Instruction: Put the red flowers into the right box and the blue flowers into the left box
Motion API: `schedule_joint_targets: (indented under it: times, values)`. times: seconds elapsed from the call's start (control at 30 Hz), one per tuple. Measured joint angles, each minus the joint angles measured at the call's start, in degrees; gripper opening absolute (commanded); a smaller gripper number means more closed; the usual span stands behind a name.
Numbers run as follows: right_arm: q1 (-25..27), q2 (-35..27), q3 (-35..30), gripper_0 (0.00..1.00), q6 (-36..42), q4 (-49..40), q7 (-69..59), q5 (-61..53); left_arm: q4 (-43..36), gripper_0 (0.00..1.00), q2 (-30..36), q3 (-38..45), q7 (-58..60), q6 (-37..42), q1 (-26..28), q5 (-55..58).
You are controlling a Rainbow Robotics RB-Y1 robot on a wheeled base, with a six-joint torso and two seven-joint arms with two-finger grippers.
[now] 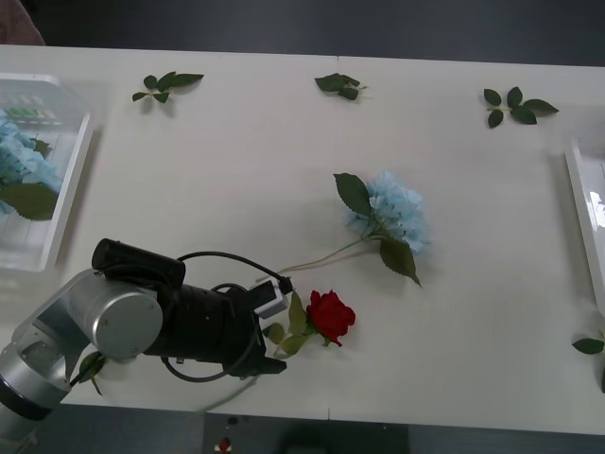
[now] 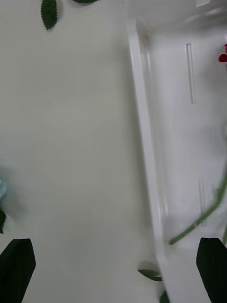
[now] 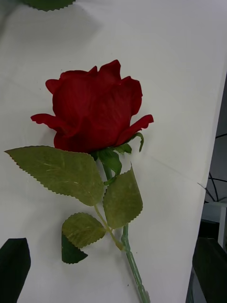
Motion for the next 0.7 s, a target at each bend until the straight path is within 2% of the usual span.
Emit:
schedule_joint_targets:
  times: [0.27, 0.5, 0.7]
  values:
    - [-0.6, 7.9, 0.5, 1.00, 2.7, -14.7, -17.9, 1.7, 5.2, 0.98, -2.9, -4.3, 0.0, -5.8, -0.2, -1.7]
    - [-0.6, 12.0, 7.5, 1.00, 4.3, -27.1, -38.6, 6.7, 5.5, 0.90, -4.0, -6.4, 0.0, -7.5, -0.2, -4.3]
    - [-0.6, 14.4, 12.1, 1.00, 4.3, -32.3, -49.1, 7.5, 5.5, 0.89, -4.0, -8.8, 0.0, -9.4, -0.5, -6.3]
